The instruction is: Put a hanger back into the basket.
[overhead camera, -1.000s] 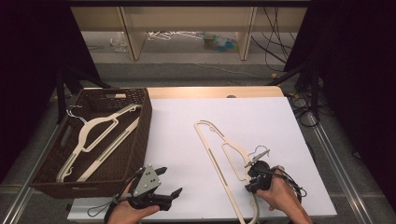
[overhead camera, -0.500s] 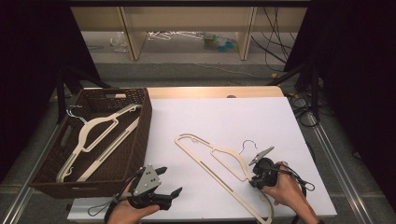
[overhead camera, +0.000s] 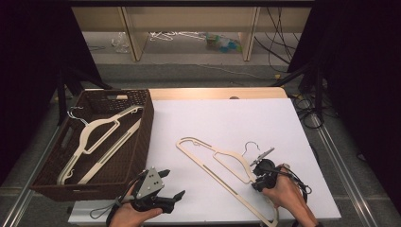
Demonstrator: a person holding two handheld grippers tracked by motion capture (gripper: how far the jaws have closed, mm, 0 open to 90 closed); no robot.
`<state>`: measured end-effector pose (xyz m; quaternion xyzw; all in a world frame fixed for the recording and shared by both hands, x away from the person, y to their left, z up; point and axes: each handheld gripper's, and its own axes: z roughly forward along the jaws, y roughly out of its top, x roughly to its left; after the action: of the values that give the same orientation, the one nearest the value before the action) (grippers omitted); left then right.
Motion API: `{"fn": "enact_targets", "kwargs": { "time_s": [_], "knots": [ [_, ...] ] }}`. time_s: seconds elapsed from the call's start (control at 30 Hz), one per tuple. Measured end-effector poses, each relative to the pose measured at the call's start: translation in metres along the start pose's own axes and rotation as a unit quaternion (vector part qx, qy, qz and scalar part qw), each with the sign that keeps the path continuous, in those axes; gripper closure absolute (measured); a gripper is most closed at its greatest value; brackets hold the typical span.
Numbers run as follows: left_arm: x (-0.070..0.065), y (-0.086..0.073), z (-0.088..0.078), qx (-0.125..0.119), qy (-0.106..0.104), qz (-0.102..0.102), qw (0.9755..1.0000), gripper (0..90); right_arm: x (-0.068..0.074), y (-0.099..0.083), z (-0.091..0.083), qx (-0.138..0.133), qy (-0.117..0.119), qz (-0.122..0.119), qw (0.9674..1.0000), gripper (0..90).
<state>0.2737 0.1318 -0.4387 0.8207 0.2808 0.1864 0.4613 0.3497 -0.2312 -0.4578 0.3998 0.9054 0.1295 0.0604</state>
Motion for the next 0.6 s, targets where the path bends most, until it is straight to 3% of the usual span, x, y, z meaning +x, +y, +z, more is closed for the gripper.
{"fn": "enact_targets", "kwargs": {
  "time_s": [0.2,0.4,0.57,0.6],
  "knots": [
    [0.000,0.000,0.000,-0.003,-0.002,-0.007,1.0000,20.7,-0.001,0.001,0.000,0.001,-0.001,-0.006,1.0000,78.4],
    [0.003,0.003,0.004,0.005,-0.001,0.004,1.0000,20.7,-0.001,0.003,-0.003,-0.008,-0.007,-0.027,0.9996,79.3],
    [0.006,0.011,0.020,0.003,-0.006,-0.006,1.0000,20.9,0.000,0.001,-0.011,-0.023,0.006,-0.048,0.9986,79.1],
    [0.007,0.014,0.024,0.008,-0.007,-0.001,0.9999,20.9,0.001,0.001,-0.012,-0.022,0.007,-0.049,0.9985,79.0]
  ]
}}
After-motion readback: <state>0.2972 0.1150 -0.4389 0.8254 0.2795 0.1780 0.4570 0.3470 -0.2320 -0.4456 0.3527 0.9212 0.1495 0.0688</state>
